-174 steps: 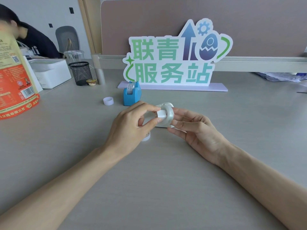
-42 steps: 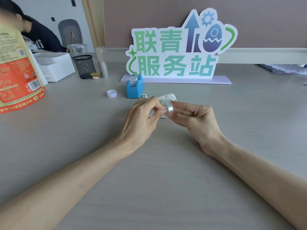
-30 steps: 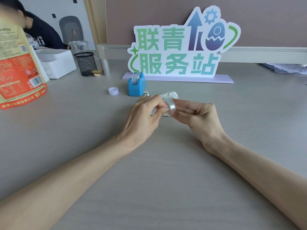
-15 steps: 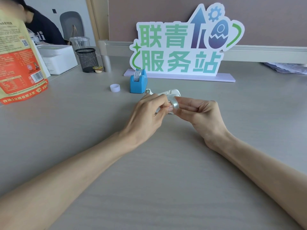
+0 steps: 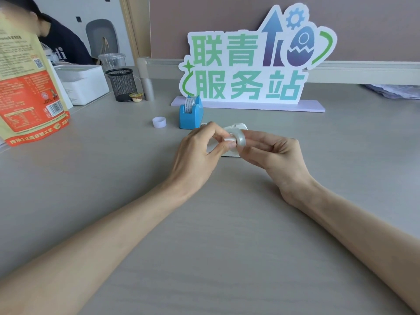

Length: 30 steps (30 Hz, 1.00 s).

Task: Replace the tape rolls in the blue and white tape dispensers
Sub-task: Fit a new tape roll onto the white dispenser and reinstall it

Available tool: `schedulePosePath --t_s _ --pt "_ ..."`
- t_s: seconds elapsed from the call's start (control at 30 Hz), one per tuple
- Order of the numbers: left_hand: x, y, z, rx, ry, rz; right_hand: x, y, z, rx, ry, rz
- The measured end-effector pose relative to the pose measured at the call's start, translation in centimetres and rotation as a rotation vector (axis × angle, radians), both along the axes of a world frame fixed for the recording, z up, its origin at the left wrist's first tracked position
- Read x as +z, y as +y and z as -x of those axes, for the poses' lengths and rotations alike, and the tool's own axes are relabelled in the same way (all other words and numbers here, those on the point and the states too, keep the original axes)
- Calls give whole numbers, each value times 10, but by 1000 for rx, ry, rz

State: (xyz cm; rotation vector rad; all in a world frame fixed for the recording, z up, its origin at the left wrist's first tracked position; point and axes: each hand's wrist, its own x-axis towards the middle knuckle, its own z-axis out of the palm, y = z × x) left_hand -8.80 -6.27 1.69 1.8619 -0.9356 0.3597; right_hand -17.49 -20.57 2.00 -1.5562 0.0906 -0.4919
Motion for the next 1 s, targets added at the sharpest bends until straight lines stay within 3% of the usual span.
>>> schedulePosePath --t_s 0.3,0.5,0.77,1.0 --pt "6 2 -4 -46 228 42 0 -4 -2 75 32 -151" --pt "5 1 -6 -109 276 -116 -2 0 -1 68 -85 111" --pt "11 -2 1 -292 533 74 -9 5 -2 -130 -215 569" --pt "10 2 -2 -442 759 152 -7 -3 -3 -356 -200 713"
